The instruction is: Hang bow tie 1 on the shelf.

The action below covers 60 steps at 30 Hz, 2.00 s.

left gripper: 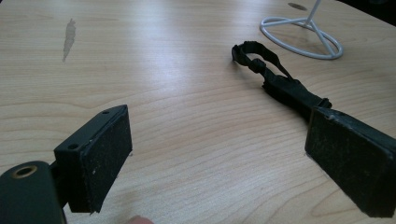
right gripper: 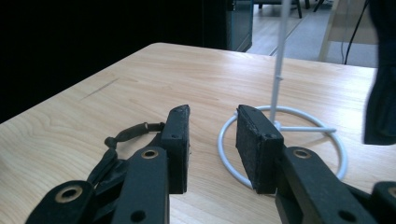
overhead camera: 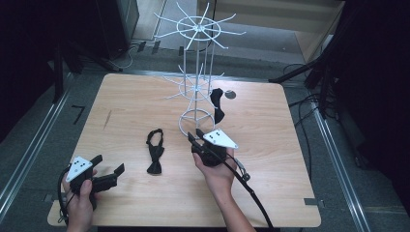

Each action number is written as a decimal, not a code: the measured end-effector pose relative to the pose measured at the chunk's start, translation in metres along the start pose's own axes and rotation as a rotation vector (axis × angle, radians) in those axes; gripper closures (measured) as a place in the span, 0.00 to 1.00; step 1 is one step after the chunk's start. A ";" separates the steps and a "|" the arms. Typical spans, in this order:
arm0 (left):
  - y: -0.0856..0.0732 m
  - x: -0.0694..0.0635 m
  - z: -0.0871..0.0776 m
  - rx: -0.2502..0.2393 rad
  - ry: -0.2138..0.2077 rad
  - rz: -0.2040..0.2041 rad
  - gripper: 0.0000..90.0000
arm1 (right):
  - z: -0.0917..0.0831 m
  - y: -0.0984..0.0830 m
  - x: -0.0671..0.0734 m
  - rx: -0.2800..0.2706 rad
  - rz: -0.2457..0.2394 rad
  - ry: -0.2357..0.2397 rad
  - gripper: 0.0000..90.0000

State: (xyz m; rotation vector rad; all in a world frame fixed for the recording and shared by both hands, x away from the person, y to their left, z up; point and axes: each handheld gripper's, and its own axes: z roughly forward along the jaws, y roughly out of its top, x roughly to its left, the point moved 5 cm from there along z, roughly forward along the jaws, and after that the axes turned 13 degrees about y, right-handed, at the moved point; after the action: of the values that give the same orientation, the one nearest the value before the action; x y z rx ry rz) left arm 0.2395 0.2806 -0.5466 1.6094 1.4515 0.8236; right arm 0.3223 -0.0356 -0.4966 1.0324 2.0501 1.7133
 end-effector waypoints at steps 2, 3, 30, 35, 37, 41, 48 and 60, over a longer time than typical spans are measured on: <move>0.000 0.000 0.000 0.000 0.000 0.000 0.09 | 0.003 -0.001 0.003 0.005 -0.002 0.004 0.73; 0.000 0.000 0.000 0.001 0.001 0.001 0.09 | 0.004 -0.001 0.004 0.007 -0.005 0.008 0.73; 0.000 0.000 0.000 -0.002 0.001 -0.002 0.09 | 0.039 -0.020 0.040 0.066 0.005 0.075 0.74; 0.000 0.000 0.000 0.000 0.002 -0.001 0.09 | 0.046 -0.025 0.047 0.085 0.005 0.089 0.75; 0.000 0.000 0.000 -0.001 0.001 -0.002 0.09 | 0.048 -0.027 0.049 0.094 0.008 0.092 0.75; 0.000 0.000 0.000 -0.001 0.001 -0.002 0.09 | 0.054 -0.032 0.053 0.114 0.019 0.101 0.74; 0.000 0.000 0.000 -0.001 0.000 -0.003 0.09 | 0.063 -0.040 0.064 0.158 0.037 0.141 0.71; 0.000 0.001 0.000 -0.001 0.002 -0.009 0.09 | 0.076 -0.056 0.072 0.254 0.111 0.170 0.62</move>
State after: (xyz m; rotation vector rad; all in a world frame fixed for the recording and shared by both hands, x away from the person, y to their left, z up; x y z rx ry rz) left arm 0.2401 0.2815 -0.5464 1.6005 1.4587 0.8211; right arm 0.2994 0.0666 -0.5523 1.1280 2.4100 1.6757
